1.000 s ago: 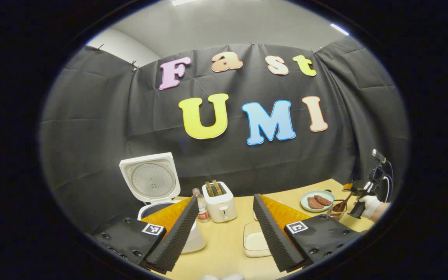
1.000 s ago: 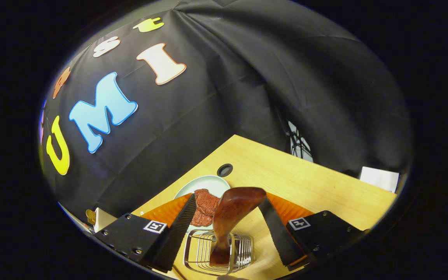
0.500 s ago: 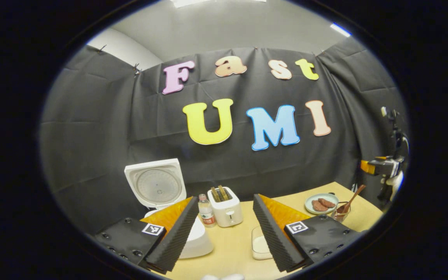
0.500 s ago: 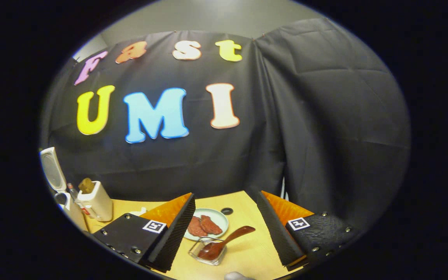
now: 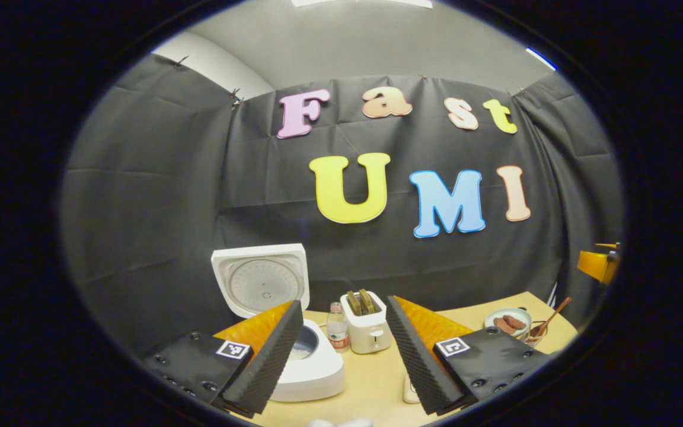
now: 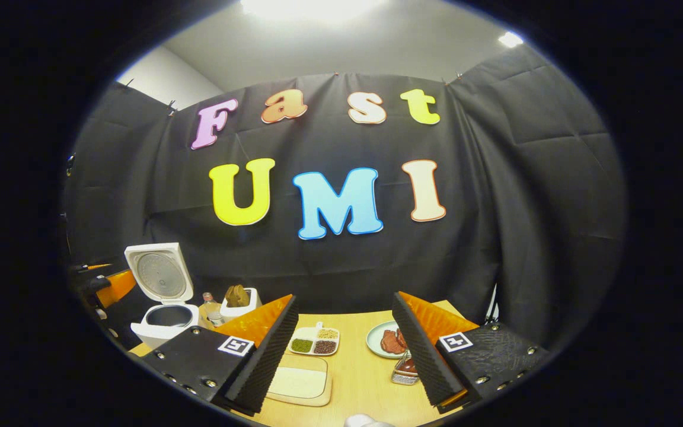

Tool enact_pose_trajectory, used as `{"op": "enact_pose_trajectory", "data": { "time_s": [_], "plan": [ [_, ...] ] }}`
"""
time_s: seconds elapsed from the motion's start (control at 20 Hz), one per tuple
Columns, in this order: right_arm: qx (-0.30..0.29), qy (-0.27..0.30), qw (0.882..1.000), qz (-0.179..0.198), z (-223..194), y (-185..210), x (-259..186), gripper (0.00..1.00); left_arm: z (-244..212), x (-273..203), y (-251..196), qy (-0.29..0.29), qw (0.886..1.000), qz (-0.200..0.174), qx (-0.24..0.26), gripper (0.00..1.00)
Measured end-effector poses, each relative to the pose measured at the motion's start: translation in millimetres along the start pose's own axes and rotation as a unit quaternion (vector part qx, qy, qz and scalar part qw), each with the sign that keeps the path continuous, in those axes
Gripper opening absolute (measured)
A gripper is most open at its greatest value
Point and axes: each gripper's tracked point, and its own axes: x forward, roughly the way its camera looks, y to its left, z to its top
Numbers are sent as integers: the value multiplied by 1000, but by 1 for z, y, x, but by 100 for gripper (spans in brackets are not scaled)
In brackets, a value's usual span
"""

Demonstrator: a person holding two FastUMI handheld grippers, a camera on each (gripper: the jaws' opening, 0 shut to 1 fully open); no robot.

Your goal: Close the left gripper, press the button to open the rice cooker; take a wooden spoon from the chopstick holder with the right hand, scoop a spoonful of rice and pour it into the rice cooker, then put the wooden spoon back into the chopstick holder.

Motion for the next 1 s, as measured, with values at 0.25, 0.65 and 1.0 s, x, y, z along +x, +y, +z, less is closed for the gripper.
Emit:
{"op": "enact_pose_trajectory", "data": {
  "time_s": [0.25, 0.65, 1.0],
  "plan": [
    [14, 7, 1000, 8, 5, 17, -5, 98, 23, 28, 35, -18, 999, 25, -7, 99],
    [18, 22, 1000, 3, 8, 21, 4, 98, 111, 141, 120, -54, 995, 84, -13, 98],
    [20, 60, 998, 10, -13, 29, 19, 98, 93, 273, 185, 5, 991, 128, -32, 98]
  ]
}}
